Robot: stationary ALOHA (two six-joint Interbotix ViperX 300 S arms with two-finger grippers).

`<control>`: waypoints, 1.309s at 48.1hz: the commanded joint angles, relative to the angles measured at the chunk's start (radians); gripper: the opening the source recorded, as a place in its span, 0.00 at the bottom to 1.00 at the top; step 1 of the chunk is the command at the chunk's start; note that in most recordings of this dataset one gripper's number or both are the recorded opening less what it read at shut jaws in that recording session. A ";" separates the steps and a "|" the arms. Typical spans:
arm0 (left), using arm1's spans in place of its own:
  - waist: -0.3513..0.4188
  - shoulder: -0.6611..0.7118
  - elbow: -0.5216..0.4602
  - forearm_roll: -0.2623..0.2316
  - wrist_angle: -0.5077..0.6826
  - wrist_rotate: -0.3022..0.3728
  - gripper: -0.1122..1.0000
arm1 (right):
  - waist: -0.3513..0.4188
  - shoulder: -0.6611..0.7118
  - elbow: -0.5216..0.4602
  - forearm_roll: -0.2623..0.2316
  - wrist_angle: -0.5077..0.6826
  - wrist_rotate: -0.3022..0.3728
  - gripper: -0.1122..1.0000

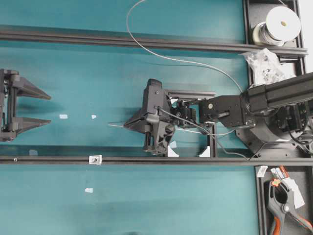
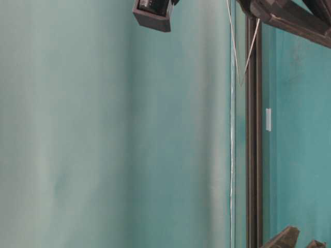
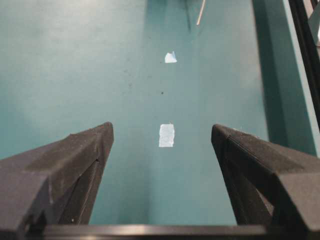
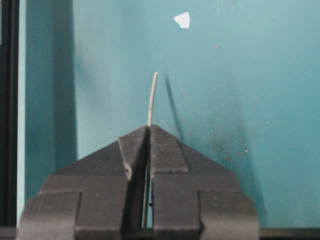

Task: Insert the wire through the hole in the metal fitting.
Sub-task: 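Carry the held wire down toward the white bracket on the lower rail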

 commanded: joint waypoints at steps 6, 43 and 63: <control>-0.003 -0.023 -0.005 -0.002 -0.003 0.000 0.90 | 0.006 -0.032 0.006 0.003 -0.015 0.005 0.10; -0.002 -0.107 0.002 -0.002 0.043 0.012 0.90 | -0.052 -0.276 0.017 -0.041 0.097 -0.029 0.10; -0.002 -0.178 0.055 -0.002 0.035 0.003 0.90 | -0.002 -0.296 0.103 -0.009 -0.072 -0.025 0.10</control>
